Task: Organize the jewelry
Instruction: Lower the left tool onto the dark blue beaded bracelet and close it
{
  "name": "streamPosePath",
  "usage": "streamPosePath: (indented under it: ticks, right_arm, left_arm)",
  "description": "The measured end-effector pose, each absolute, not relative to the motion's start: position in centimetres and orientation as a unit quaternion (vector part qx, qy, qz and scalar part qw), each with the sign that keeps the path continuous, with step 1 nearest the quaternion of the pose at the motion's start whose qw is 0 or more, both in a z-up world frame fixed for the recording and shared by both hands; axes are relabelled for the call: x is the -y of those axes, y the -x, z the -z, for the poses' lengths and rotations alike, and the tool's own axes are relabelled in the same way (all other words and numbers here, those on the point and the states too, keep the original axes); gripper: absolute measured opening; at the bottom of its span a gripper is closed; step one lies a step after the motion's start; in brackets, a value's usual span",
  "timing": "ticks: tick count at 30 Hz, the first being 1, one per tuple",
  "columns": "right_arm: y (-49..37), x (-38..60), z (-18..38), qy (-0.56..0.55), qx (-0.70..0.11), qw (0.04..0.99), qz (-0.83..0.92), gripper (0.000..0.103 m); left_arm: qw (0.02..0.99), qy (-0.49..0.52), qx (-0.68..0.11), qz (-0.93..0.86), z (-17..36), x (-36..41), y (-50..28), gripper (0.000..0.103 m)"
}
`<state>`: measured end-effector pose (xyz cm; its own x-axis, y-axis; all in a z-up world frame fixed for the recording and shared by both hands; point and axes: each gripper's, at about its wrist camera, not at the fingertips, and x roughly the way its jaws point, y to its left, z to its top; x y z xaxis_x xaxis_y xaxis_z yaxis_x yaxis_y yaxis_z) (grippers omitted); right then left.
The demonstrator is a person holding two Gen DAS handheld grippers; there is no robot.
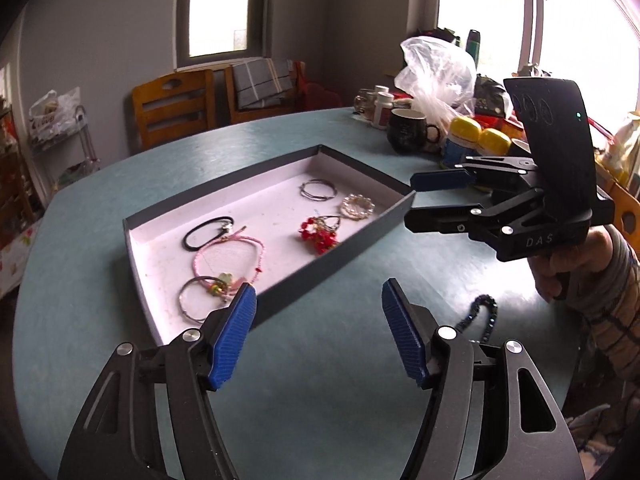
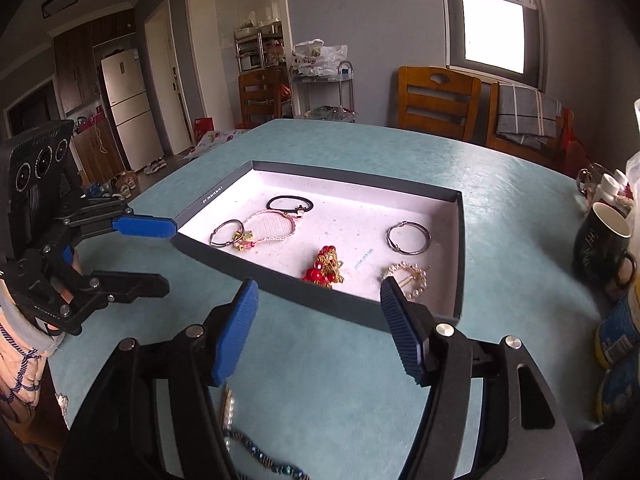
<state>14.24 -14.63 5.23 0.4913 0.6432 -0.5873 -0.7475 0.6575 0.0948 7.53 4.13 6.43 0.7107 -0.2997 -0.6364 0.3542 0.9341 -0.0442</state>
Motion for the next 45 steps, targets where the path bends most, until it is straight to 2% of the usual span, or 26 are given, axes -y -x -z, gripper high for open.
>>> streamPosePath:
  ticks: [8,10,19,24,26,31,32,33,36,38,41,42,45]
  right_arm:
    - [-10.4,18.8,-3.8,0.083,-0.316,0.86,-0.392,0.068]
    - [-9.6,19.8,-3.1,0.082,-0.323,0.861,-0.385,0.071]
    - [-8.0,23.7,-1.1,0.054,-0.344,0.866,-0.36,0.072]
    - [-7.9,24.3,-0.9,0.053,-0.347,0.867,-0.354,0.073]
    - [-8.1,24.4,-1.1,0.047,-0.346,0.868,-0.352,0.078]
    - [-8.2,24.6,-1.0,0.039,-0.345,0.87,-0.35,0.078]
    - [-8.2,24.8,-1.0,0.035,-0.345,0.871,-0.349,0.078]
    - [-8.3,25.0,-1.1,0.031,-0.345,0.871,-0.348,0.079]
    - [-8.5,25.5,-1.0,0.016,-0.348,0.871,-0.346,0.08]
    - [-8.6,25.7,-1.0,0.01,-0.349,0.871,-0.346,0.08]
    - [-8.6,25.7,-1.0,0.007,-0.351,0.87,-0.347,0.08]
    - [-8.6,25.7,-0.9,0.008,-0.351,0.869,-0.348,0.08]
    - [-8.5,25.5,-0.9,0.012,-0.352,0.869,-0.348,0.08]
  left_arm:
    - [0.895,-0.087,-0.363,0.244,-4.4,0.1,-5.2,0.071]
    - [0.889,-0.098,-0.368,0.253,-3.9,0.8,-5.0,0.071]
    - [0.866,-0.129,-0.403,0.267,-2.1,2.8,-5.5,0.071]
    - [0.861,-0.145,-0.393,0.288,-2.4,4.7,-5.2,0.071]
    - [0.857,-0.153,-0.391,0.298,-2.4,5.7,-5.1,0.071]
    - [0.849,-0.176,-0.389,0.312,-2.0,8.1,-5.2,0.071]
    - [0.846,-0.181,-0.389,0.315,-1.9,8.4,-5.2,0.066]
    - [0.843,-0.186,-0.392,0.318,-1.7,8.8,-5.3,0.055]
    - [0.844,-0.195,-0.393,0.307,-1.4,9.2,-5.8,0.039]
    - [0.845,-0.191,-0.394,0.307,-1.5,9.0,-5.9,0.034]
    - [0.844,-0.193,-0.393,0.309,-1.5,8.9,-6.0,0.037]
    - [0.844,-0.19,-0.396,0.307,-1.4,8.8,-6.1,0.044]
    - [0.844,-0.182,-0.406,0.3,-1.1,8.6,-6.6,0.054]
